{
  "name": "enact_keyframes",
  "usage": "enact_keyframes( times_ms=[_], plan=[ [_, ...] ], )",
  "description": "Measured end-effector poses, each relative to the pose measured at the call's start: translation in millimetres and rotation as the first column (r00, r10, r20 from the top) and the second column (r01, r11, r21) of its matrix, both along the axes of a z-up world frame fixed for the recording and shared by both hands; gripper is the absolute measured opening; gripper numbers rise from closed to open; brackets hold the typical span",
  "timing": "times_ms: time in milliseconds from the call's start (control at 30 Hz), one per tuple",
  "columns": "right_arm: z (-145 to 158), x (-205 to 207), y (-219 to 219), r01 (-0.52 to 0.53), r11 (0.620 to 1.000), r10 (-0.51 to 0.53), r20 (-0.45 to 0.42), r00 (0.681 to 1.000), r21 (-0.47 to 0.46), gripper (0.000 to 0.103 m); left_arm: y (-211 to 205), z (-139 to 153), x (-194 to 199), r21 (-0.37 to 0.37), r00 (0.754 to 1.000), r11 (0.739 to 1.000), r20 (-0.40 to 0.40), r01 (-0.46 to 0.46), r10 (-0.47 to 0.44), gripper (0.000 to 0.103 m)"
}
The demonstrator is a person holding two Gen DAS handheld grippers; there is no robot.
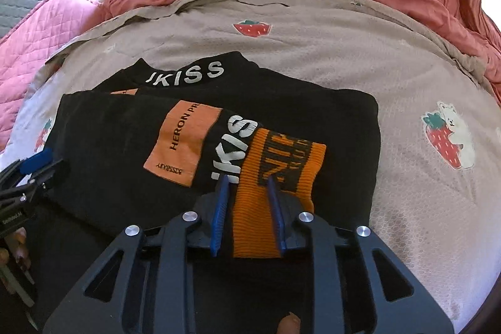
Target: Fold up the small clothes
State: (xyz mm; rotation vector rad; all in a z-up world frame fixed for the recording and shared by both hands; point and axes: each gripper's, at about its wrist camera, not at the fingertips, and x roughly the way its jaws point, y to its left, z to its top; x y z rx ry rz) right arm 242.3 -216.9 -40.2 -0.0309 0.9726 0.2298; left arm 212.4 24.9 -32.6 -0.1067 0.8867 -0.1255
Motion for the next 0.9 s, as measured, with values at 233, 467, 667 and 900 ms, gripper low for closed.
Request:
enact_keyframes(
  times_ms=[233, 467, 667, 900],
  plan=[
    [2.4, -3.6, -0.2, 0.014, 1.0, -0.014, 0.01, 1.0, 0.005, 0.027, 5.8, 4.4, -4.9, -0.034, 1.0, 0.999, 0.014, -0.005, 0.006, 0.072],
    [12.6, -13.2, -6.4, 0.028, 0.999, -0.028, 0.021, 0.999, 0.019, 0.04, 6.6, 14.0, -13.8, -0.048, 1.0, 0.999, 0.027, -0.002, 0.003, 0.073],
    [21.6, -24.8, -14.8, 0.04, 0.997, -0.042, 0.026, 0.999, 0.072, 0.057, 8.6, 25.0, -22.4, -0.051, 0.999, 0.999, 0.053, -0.009, 0.011, 0.078],
    [30.7, -35.5, -15.9, 0.041, 0.995, -0.045, 0.043, 0.998, 0.09, 0.072, 17.5, 37.5, -30.5, -0.067, 0.996, 0.997, 0.083, -0.035, 0.041, 0.087]
  ],
)
